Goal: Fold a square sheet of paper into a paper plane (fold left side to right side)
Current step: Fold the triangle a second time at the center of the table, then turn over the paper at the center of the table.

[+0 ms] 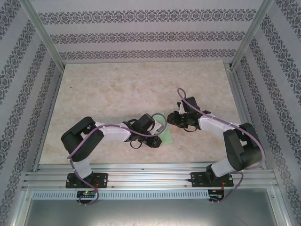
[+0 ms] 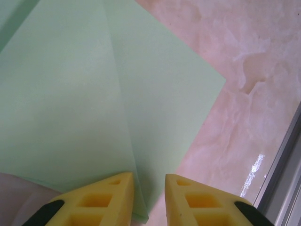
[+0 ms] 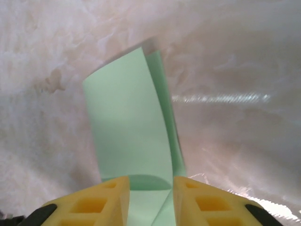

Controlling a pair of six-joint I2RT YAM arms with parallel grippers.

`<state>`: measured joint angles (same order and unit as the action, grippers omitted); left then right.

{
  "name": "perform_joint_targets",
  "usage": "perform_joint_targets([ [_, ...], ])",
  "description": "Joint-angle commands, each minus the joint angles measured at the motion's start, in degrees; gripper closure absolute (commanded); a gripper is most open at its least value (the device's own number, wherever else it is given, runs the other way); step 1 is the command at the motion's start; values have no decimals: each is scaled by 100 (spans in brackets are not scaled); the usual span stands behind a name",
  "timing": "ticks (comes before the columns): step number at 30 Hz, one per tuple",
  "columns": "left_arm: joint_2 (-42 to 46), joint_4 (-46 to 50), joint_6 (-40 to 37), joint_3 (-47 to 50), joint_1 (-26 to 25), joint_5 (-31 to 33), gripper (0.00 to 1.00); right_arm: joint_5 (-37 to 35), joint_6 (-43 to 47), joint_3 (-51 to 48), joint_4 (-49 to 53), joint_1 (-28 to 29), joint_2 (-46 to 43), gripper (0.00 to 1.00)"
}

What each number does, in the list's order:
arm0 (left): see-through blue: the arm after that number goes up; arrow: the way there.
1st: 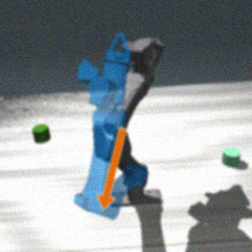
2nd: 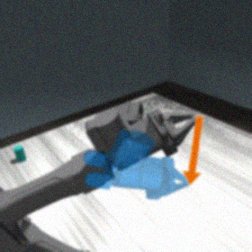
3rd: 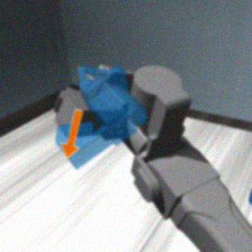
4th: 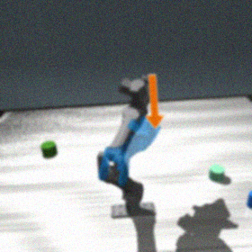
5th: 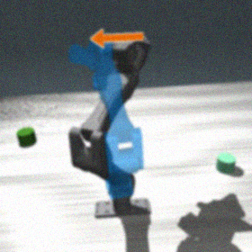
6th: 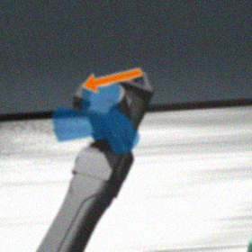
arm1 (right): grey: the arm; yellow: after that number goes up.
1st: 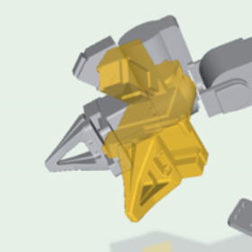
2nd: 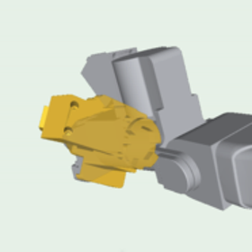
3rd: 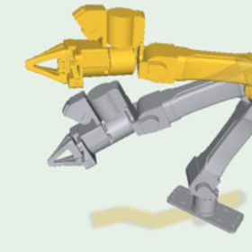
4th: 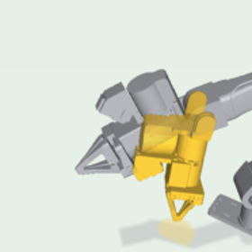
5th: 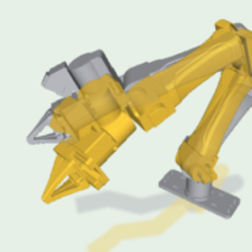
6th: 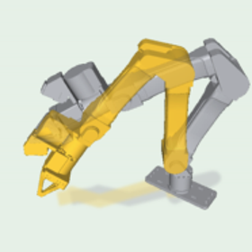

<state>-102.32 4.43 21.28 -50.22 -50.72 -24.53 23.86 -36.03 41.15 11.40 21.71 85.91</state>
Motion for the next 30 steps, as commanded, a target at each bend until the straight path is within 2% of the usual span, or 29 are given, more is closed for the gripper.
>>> perform_joint_targets([
  [1,-51,436,-22,60,-87,66,73,427,-286,-288,-373,111,72,68],
  [19,-115,476,-51,37,-87,58,73,604,-574,-396,-967,291,663,71],
  [27,106,377,42,88,-21,30,73,837,-840,-563,-1474,282,567,91],
  [30,554,183,222,195,233,-166,68,820,-792,-582,-1478,230,384,99],
])
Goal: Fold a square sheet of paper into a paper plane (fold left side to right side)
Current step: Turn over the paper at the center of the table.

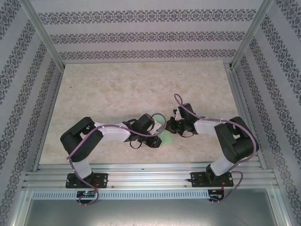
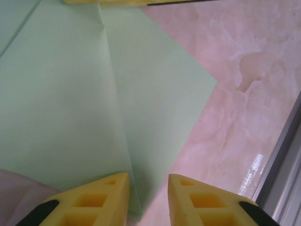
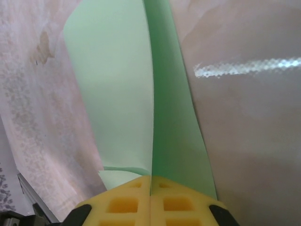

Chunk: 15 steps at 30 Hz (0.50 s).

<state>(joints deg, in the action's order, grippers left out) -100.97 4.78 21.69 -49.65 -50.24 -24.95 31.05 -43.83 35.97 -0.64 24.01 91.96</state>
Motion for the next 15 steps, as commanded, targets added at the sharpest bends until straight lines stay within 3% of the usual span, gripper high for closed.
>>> perform_joint_targets([
  [1,641,88,252,173,320,-211,64,110,13,-65,-286,-18,-313,100],
  [6,1864,19,560,179,974,-380,39,162,262,69,-217,-182,-966,100],
  [12,3234,-643,1598,371,1828,-376,0,490,458,522,-468,-505,-1977,100],
  [15,3575,-1507,2432,594,2233,-671,0,658,492,833,-753,-598,-2369,100],
])
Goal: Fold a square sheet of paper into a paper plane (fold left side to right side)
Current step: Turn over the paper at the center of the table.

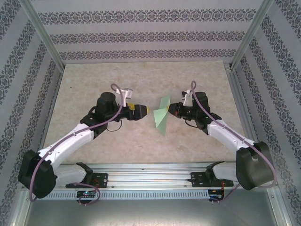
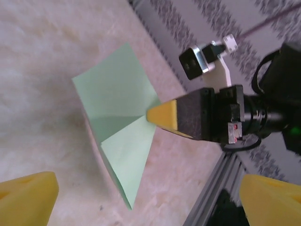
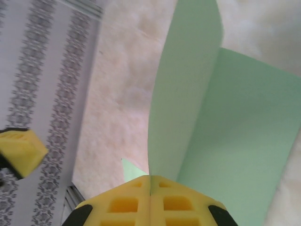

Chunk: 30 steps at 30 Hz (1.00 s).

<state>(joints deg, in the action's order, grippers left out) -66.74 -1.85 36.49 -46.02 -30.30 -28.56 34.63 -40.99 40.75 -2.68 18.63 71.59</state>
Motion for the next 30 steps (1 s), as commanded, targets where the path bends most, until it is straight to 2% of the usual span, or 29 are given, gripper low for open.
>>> perform_joint_targets([
  [1,195,-1172,1224,295,308,-395,0,352,182,469,-673,-70,-416,100],
  [8,-157,-2896,2506,273,312,-1320,0,937,-429,1253,-1488,32,-368,100],
  [14,-275,-3342,2601,219,173,-1646,0,1088,-786,1532,-1881,374,-236,100],
  [18,-335,-3686,2729,236,111,-1694,5,1174,-1114,1546,-2237,490,-140,100],
  [21,-335,-3853,2802,213,86,-1727,16,1251,-1293,1549,-2439,544,-43,100],
  [26,-235,-3602,2698,183,82,-1747,49,1187,-1351,1435,-2514,502,-43,100],
  [30,-165,-3431,2614,259,75,-1706,69,1178,-1384,1339,-2530,440,-45,100],
])
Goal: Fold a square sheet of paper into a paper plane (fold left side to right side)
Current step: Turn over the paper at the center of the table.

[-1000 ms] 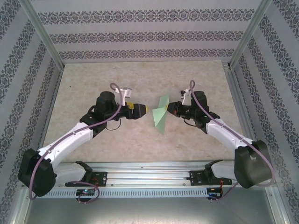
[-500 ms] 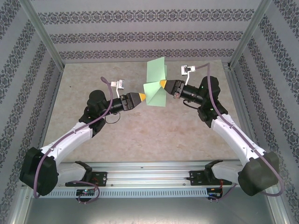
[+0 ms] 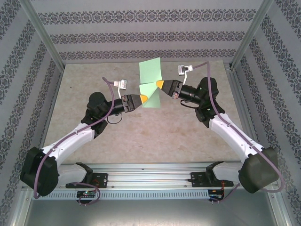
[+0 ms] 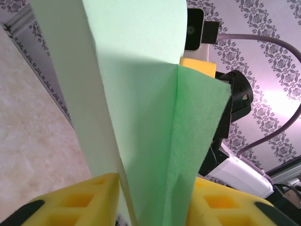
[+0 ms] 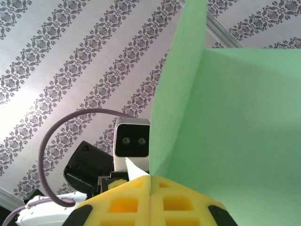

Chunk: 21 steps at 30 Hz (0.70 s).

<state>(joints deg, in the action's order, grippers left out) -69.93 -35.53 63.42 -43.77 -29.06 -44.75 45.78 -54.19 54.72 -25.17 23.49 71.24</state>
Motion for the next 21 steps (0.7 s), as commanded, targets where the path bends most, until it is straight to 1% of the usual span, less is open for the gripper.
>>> perform_joint_targets([
  [1,164,-20,-93,57,-48,-61,74,63,-58,-73,-287,-54,-9,100],
  [4,190,74,-134,96,-49,-21,87,76,-63,-122,-261,-70,8,100],
  [6,222,367,-298,56,-52,17,96,73,6,-139,-164,-81,4,97],
  [7,256,582,-424,20,-52,68,99,67,62,-135,-37,-95,-15,95],
  [8,307,931,-642,-36,-58,147,100,26,179,-126,191,-127,-58,93],
  [10,434,1917,-1188,-234,-73,377,100,-123,518,-72,828,-230,-187,87],
  [11,507,2584,-1582,-387,-97,588,100,-278,756,-24,1271,-310,-294,83],
  [12,566,3401,-1993,-568,-149,968,100,-519,1018,21,1821,-395,-416,77],
  [13,608,4045,-2327,-713,-205,1336,100,-783,1293,90,2355,-478,-529,74],
  [15,588,5307,-2932,-1030,-366,2251,100,-1554,1880,279,3603,-630,-754,66],
  [17,462,6291,-3362,-1312,-622,3188,100,-2400,2274,430,4623,-753,-871,63],
  [18,341,6800,-3484,-1476,-829,3851,100,-2906,2411,497,5119,-802,-908,61],
  [20,-41,7650,-3598,-1845,-1273,4965,100,-3723,2522,539,5779,-871,-950,59],
  [21,-334,8131,-3538,-2084,-1501,5517,100,-3970,2548,510,5975,-914,-977,58],
])
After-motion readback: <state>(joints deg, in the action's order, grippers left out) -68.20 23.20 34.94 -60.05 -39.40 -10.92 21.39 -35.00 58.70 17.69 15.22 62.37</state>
